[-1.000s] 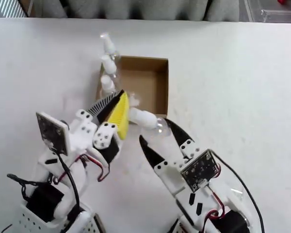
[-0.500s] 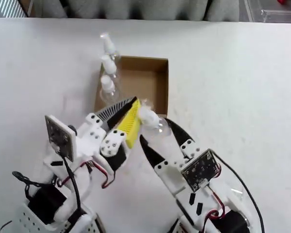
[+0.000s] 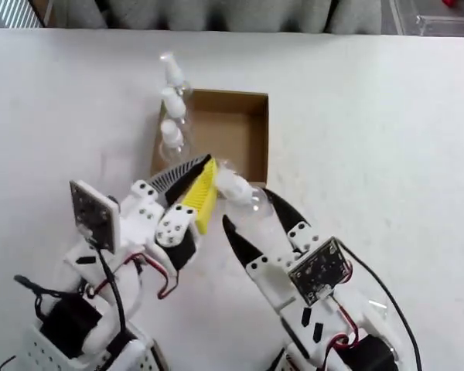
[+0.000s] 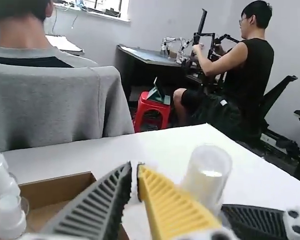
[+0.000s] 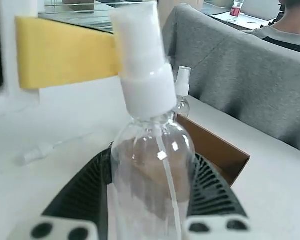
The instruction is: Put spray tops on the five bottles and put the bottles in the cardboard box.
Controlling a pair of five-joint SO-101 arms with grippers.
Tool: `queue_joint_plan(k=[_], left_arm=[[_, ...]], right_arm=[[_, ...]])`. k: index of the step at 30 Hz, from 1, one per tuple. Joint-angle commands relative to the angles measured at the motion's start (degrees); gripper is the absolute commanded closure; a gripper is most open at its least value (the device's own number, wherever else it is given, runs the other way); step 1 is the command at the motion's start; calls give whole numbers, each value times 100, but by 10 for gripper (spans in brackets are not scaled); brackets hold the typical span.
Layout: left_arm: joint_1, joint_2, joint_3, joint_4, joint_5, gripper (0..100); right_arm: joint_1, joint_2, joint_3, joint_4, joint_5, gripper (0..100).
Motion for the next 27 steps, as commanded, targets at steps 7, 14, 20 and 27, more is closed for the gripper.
queue_joint_plan(k=[7,14,20,27], left_arm=[[-136,-1218,-299,1222,35,977],[532,-2070,782,985,35,977],[1279,-2167,1354,747,44,977],[1895,-2167,1626,457,53,977]], right_arm=[[1358,57,-79,-857,-448,983],[1543,1218,-633,-1824,-1354,983],[1490,2281,-1626,-1921,-1530,983],[927,3284,-2268,-1763,-2242,983]])
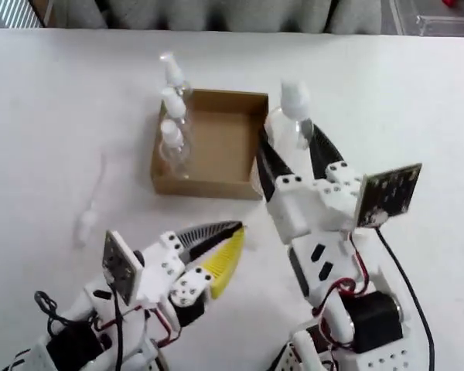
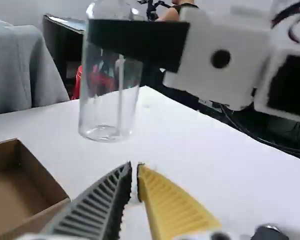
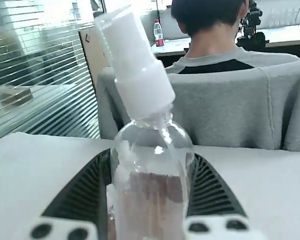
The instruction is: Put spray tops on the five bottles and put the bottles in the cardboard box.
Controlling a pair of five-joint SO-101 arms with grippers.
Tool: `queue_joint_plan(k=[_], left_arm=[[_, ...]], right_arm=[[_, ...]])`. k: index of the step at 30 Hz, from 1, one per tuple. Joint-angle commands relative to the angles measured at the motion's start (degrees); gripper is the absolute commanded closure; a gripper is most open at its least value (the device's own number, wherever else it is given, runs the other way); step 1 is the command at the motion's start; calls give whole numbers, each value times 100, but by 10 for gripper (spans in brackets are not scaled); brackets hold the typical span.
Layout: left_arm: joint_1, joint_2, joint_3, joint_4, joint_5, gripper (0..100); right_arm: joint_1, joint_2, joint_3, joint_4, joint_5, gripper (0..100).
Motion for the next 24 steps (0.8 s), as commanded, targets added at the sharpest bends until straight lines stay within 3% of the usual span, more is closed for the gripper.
queue_joint_plan(k=[1,7,24], left_arm=[[110,-40,273,-633,53,977],[-145,-40,1178,-1705,62,977],[-180,-31,1292,-1697,325,977]], right_arm=[[-593,391,-396,66,-202,983],[-1235,312,-378,154,-176,984],[-1552,-637,-396,1771,-167,984]])
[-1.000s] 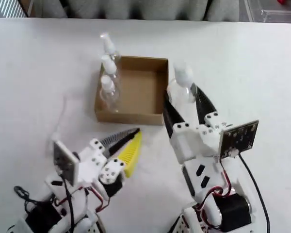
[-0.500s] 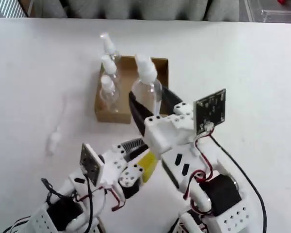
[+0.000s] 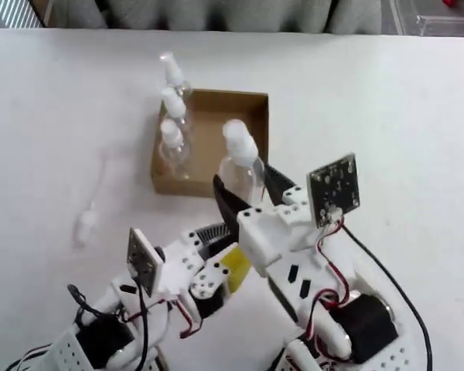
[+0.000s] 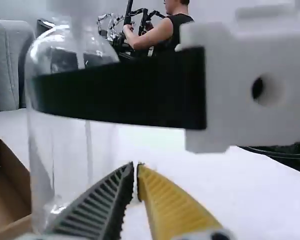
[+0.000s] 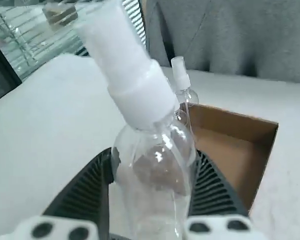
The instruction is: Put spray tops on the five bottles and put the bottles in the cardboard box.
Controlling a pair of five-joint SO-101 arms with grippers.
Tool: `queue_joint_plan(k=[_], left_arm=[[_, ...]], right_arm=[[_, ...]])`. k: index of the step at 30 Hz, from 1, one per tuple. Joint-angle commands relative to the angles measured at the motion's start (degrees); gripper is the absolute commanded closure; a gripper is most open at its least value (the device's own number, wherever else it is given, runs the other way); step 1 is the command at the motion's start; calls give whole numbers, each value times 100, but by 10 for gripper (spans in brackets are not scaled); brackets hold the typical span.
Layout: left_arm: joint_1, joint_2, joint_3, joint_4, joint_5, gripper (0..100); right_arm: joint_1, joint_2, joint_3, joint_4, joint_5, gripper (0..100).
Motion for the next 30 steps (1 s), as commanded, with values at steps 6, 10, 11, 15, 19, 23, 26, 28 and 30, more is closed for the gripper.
queue_joint_plan(k=[6,10,11,15,19,23,26,28,30], left_arm=[[-101,-22,220,-334,79,977],[-101,-22,105,-273,88,977],[-101,-22,-9,-79,70,977],[-303,-22,-809,1486,35,977],[-1235,-22,-1732,2866,-888,976],[-3108,-22,-1987,3727,-1987,976],[-4593,-22,-1714,3560,-2514,976],[-5209,-22,-1310,3086,-2637,976],[-5640,-22,-853,2505,-2637,976]], right_arm=[[-330,-523,-334,505,-26,984],[-92,-321,-316,224,-9,984],[22,-215,-316,84,9,984],[505,330,-334,-734,334,984],[813,831,-316,-1314,378,984],[980,1323,-290,-1622,387,984],[1191,1675,-281,-1736,352,984],[1297,1930,-185,-2114,369,984],[1420,2149,-18,-2571,387,984]])
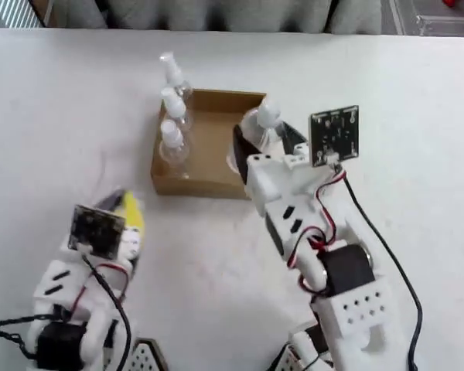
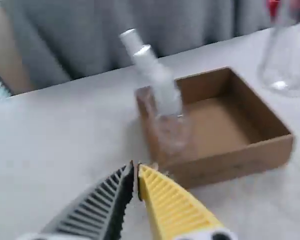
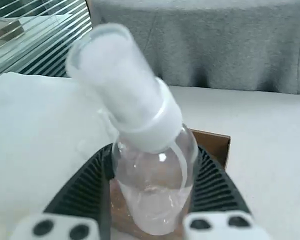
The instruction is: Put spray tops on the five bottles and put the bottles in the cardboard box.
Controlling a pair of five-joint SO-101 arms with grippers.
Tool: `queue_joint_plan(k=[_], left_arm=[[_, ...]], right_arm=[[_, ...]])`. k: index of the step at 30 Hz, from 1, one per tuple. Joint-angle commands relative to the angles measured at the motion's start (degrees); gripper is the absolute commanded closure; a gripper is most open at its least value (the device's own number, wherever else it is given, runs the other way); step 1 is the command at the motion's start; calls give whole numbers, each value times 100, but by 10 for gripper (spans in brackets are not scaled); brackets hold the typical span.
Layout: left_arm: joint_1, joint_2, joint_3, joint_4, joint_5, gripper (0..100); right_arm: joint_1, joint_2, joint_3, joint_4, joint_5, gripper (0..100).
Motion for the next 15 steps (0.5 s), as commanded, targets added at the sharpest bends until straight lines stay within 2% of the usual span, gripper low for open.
queue_joint_plan(k=[1,5,15], left_arm=[[-927,-22,615,-949,-105,976],[-1244,-22,1248,-1380,-97,976],[-1842,-22,2013,-1415,-105,976]], right_arm=[[268,347,88,-769,88,984],[497,769,352,-1429,88,984],[444,2457,299,-3134,88,984]])
